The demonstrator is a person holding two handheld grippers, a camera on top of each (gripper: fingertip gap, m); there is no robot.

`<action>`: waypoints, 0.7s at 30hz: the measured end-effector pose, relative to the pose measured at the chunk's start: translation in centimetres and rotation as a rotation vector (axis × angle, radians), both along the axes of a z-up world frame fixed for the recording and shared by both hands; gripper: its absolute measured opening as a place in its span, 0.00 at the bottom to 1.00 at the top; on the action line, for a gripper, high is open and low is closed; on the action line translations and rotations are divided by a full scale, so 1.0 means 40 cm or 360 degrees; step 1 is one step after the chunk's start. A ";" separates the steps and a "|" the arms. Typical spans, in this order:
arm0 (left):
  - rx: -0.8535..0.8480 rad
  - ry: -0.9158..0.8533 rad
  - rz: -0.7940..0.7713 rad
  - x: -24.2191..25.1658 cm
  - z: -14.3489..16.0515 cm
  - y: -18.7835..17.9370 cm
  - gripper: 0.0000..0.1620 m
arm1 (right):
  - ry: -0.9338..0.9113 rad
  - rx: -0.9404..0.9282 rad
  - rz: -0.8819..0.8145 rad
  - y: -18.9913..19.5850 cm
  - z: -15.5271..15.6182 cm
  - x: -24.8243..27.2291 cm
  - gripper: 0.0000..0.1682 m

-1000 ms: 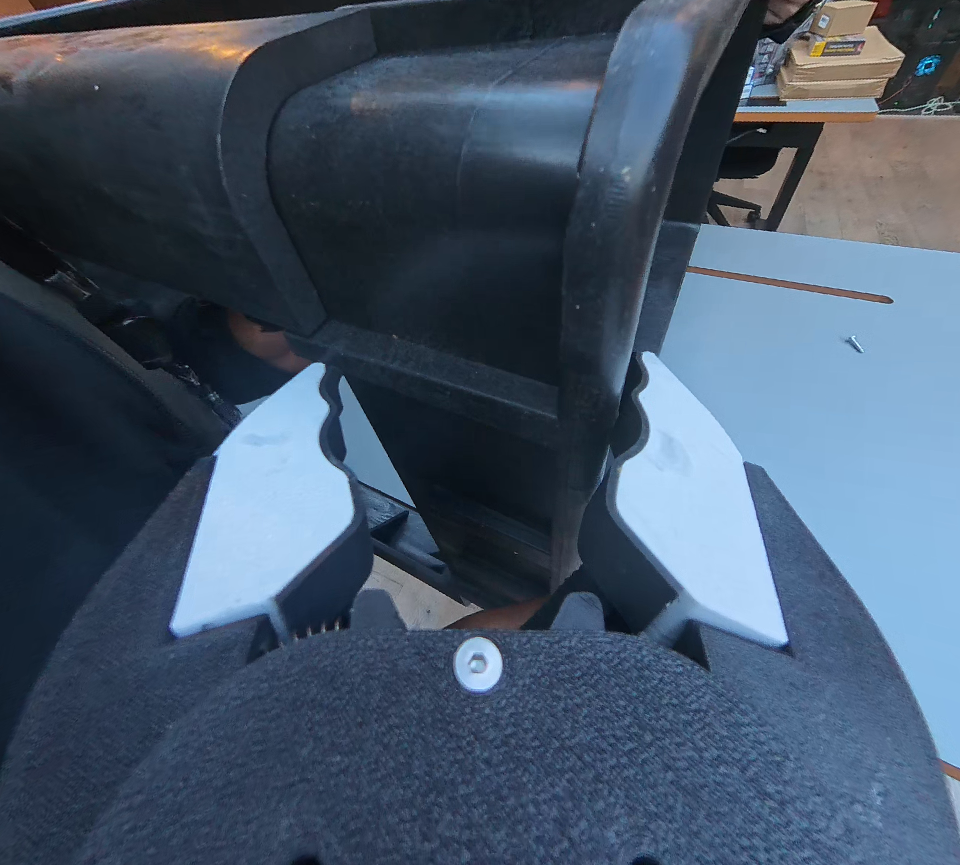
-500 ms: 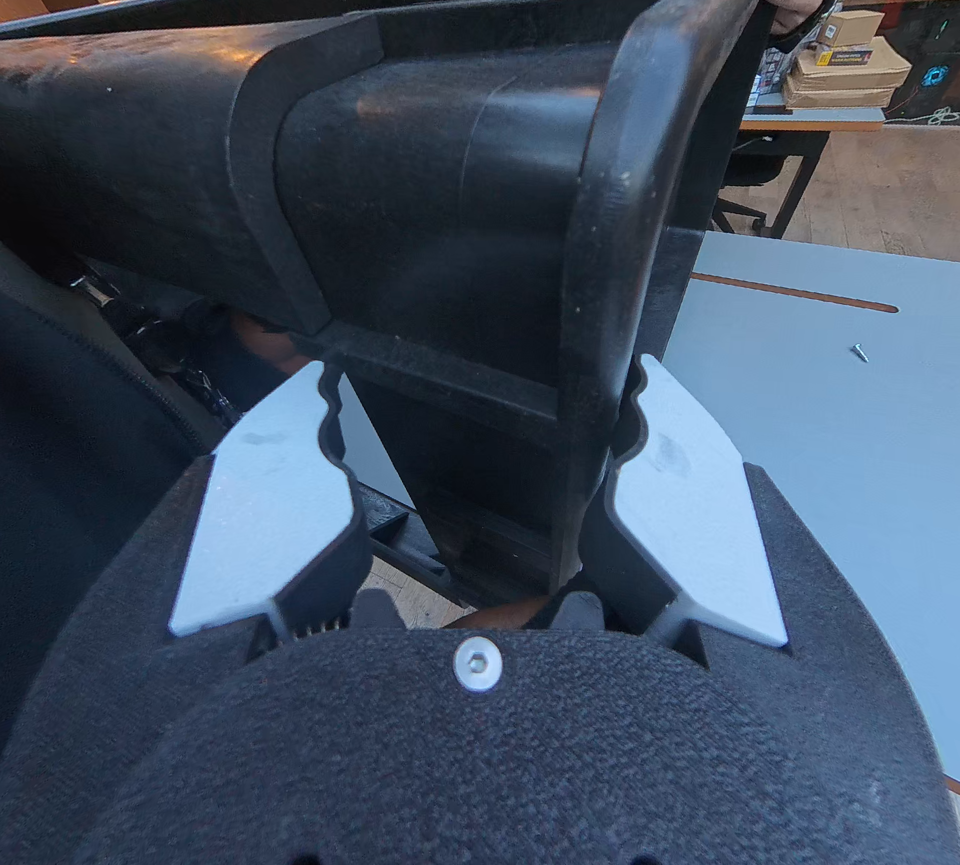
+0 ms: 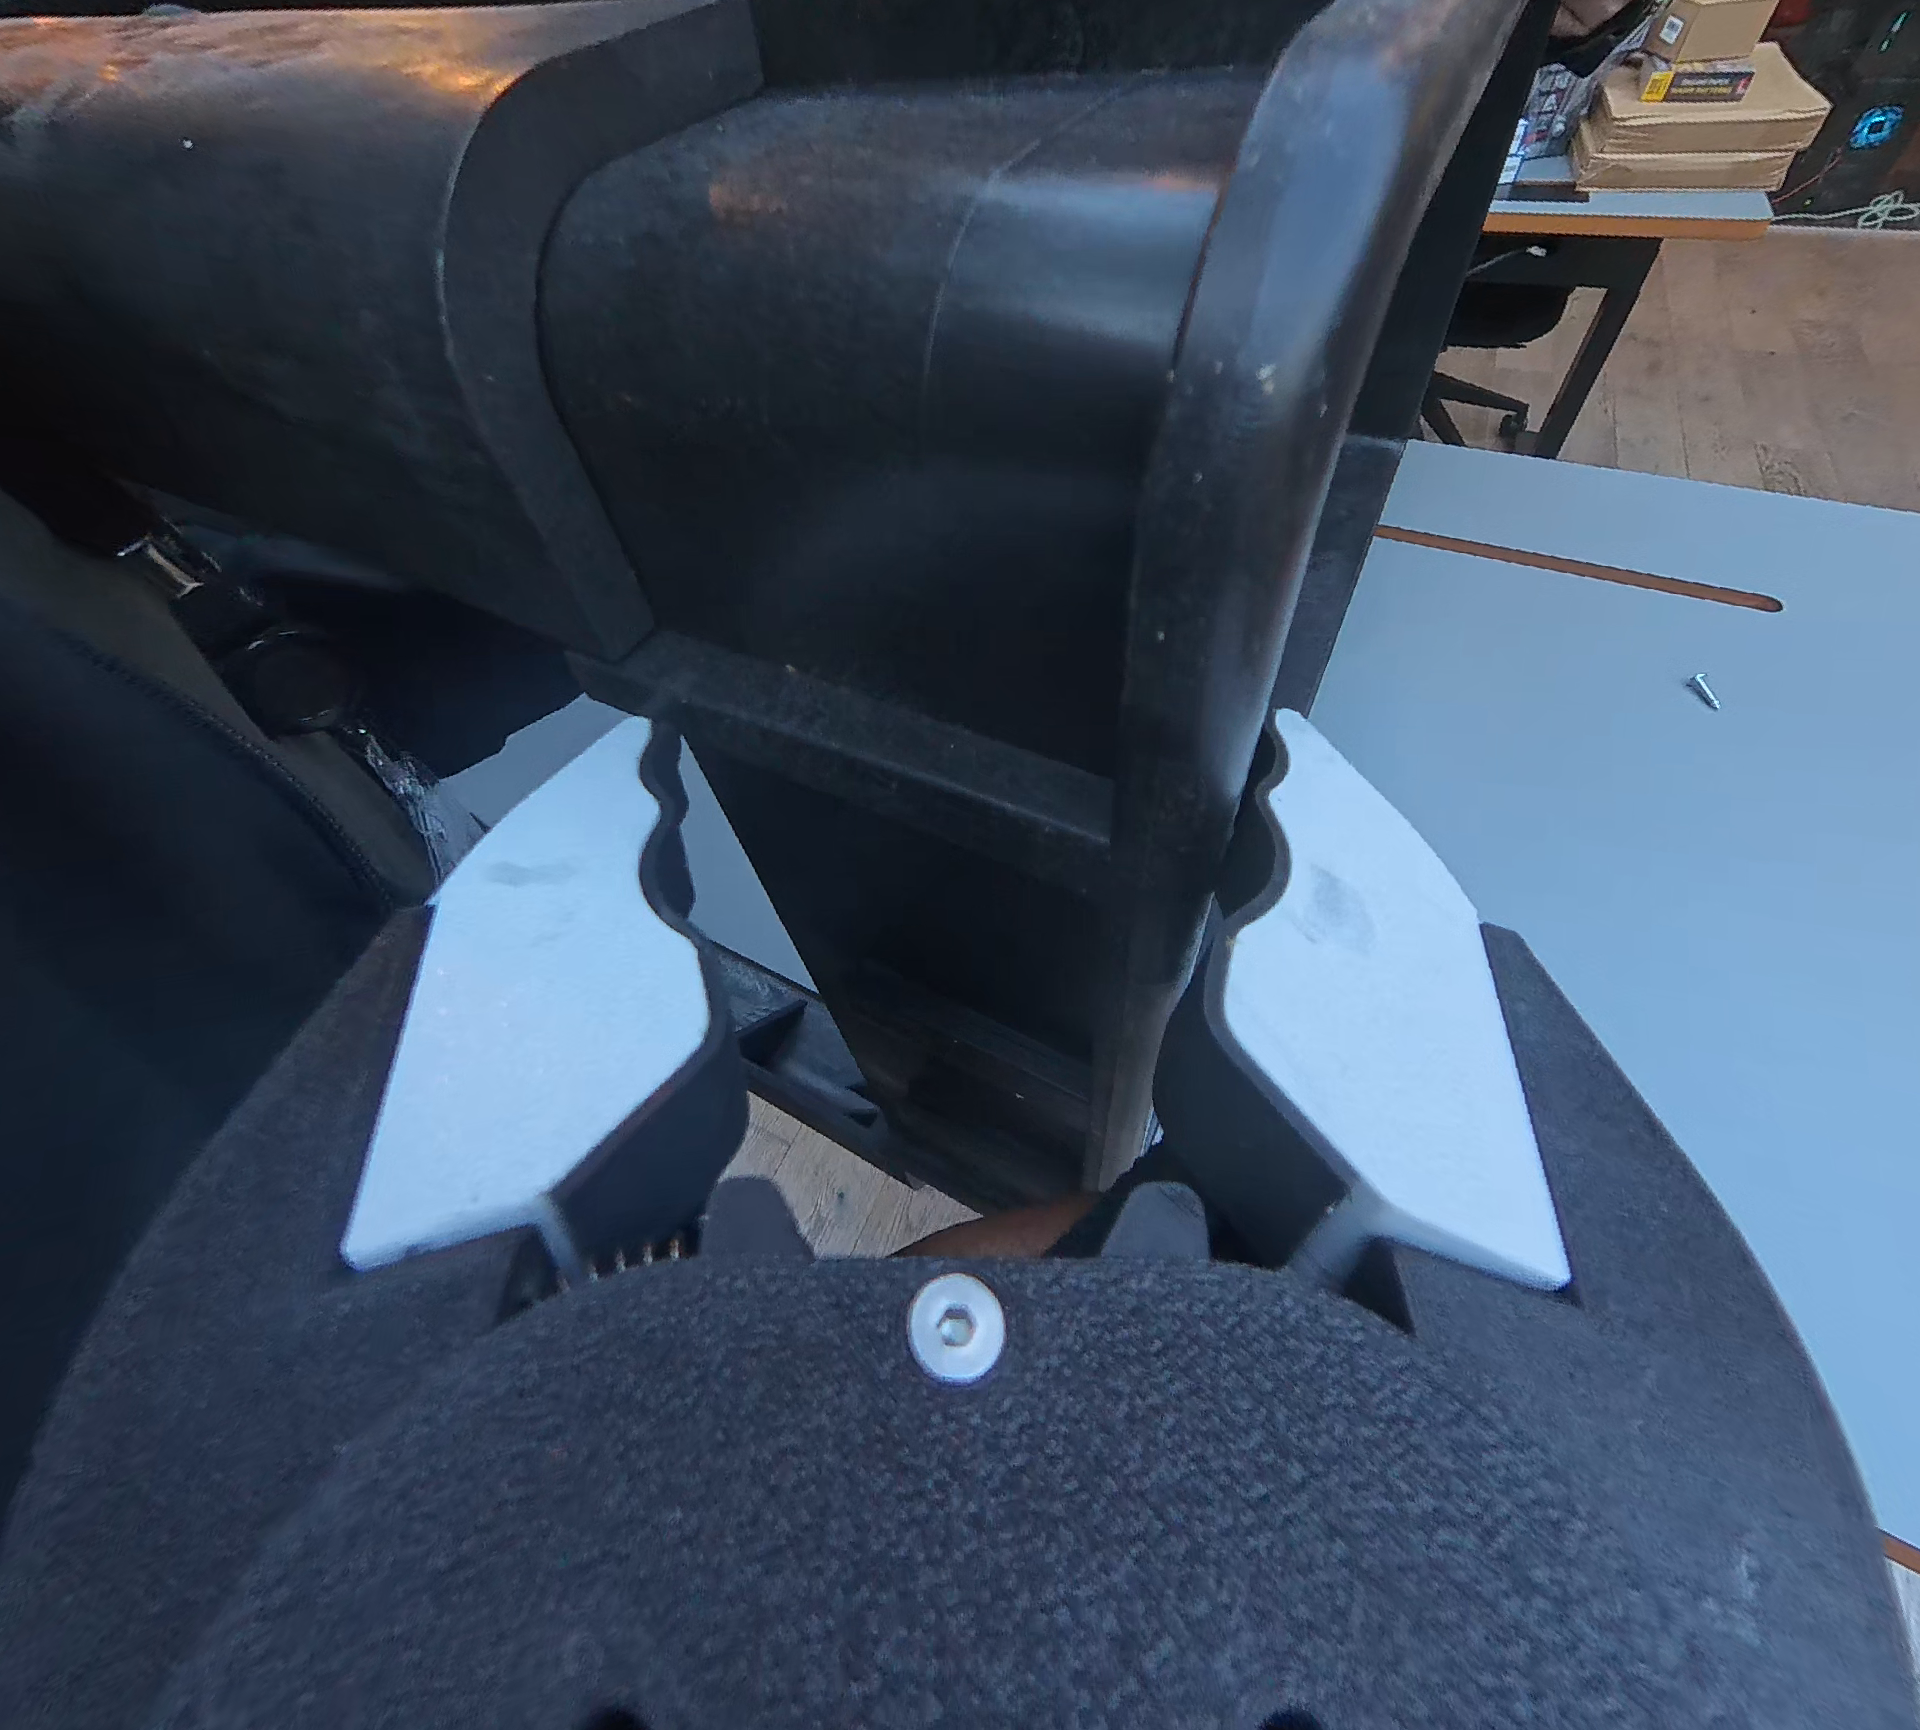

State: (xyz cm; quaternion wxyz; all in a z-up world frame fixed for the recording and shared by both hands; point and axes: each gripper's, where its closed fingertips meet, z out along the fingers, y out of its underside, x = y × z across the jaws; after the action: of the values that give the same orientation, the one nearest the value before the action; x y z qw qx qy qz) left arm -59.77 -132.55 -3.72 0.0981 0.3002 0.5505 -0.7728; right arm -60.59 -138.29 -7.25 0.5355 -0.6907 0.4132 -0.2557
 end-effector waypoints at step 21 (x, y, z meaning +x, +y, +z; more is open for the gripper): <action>-0.0013 0.0680 -0.0117 0.000 0.000 -0.003 0.08 | 0.0083 -0.0082 0.0093 -0.010 -0.008 -0.005 0.53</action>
State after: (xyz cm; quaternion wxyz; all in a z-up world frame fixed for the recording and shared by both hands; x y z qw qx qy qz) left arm -59.78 -132.68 -3.73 -0.0479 0.1489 0.5444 -0.8241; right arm -60.78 -138.68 -7.57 0.5139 -0.7224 0.4001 -0.2324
